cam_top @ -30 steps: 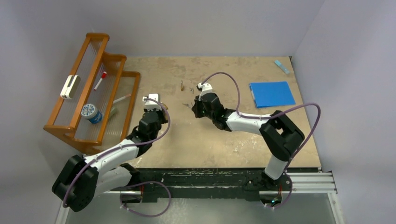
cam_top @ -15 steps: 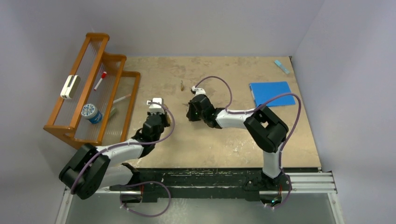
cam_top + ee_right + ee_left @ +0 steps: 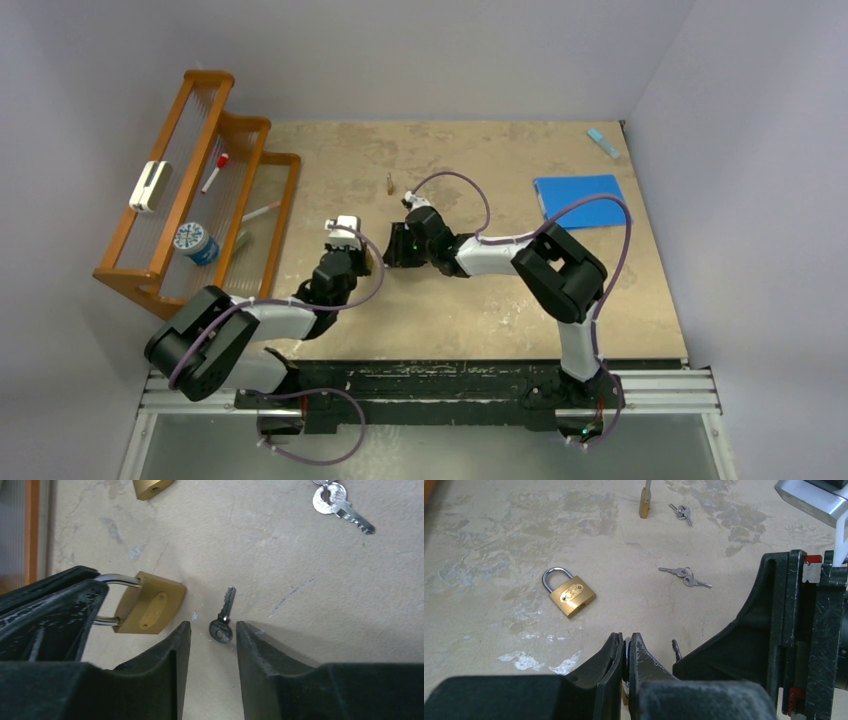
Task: Lock with the key
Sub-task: Place the lock at the center of the board, then reset both arms
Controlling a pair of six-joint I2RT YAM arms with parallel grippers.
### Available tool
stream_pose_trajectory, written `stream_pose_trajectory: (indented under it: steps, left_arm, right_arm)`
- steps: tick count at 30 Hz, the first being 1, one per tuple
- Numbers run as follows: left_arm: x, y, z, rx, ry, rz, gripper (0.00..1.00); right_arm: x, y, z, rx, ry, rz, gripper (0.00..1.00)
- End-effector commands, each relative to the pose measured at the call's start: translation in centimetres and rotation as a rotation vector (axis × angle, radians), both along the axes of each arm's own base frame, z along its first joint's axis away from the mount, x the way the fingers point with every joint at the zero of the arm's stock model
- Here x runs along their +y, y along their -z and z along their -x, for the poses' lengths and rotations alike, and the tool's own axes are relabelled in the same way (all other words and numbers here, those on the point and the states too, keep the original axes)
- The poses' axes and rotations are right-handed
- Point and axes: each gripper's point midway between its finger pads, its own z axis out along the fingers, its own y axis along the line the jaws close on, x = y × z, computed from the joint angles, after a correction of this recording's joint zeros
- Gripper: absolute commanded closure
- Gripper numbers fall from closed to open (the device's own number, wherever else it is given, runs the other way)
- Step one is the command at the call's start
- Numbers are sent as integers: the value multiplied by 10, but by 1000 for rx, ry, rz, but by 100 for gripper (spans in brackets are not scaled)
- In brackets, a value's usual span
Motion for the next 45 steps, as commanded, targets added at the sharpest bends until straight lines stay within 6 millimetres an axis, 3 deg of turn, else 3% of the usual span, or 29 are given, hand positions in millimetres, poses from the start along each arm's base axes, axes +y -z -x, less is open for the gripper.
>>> stream_pose_trajectory:
  steps: [1, 5, 9, 13, 15, 18, 27, 31, 35, 39, 45]
  left_arm:
    - [-16, -34, -13, -118, 24, 37, 97]
    - [-16, -33, -13, -116, 17, 22, 83]
    - [-15, -32, -14, -105, 3, 20, 76]
    - [-15, -34, -14, -109, 0, 37, 61]
    - [-12, -36, -14, -115, -16, 41, 45]
    - [-2, -42, -14, -132, -66, 41, 36]
    - [18, -54, -5, -146, -136, 50, 28]
    - [26, -61, 3, -167, -155, 113, 27]
    - [32, -63, 8, -163, -141, 148, 27]
    - [43, -54, 12, -129, -157, 167, 27]
    - [58, -57, 17, -132, -184, 181, 26]
  right_arm:
    - [7, -14, 2, 7, -5, -33, 53]
    - [-1, -17, 2, -7, 20, -18, 36]
    - [-11, -18, 8, 3, 34, -7, 28]
    - [-27, -20, 6, -33, 81, 28, 19]
    - [-34, -20, 6, -41, 94, 36, 16]
    - [-41, -19, 7, -39, 104, 40, 14]
    - [-69, -39, 1, -158, 123, -5, 1]
    - [-73, -53, 11, -204, 6, -199, 1]
    - [-93, -62, 9, -221, -10, -367, 1]
    - [-95, -63, 12, -266, -64, -356, 1]
    - [-100, -62, 13, -301, -106, -269, 1]
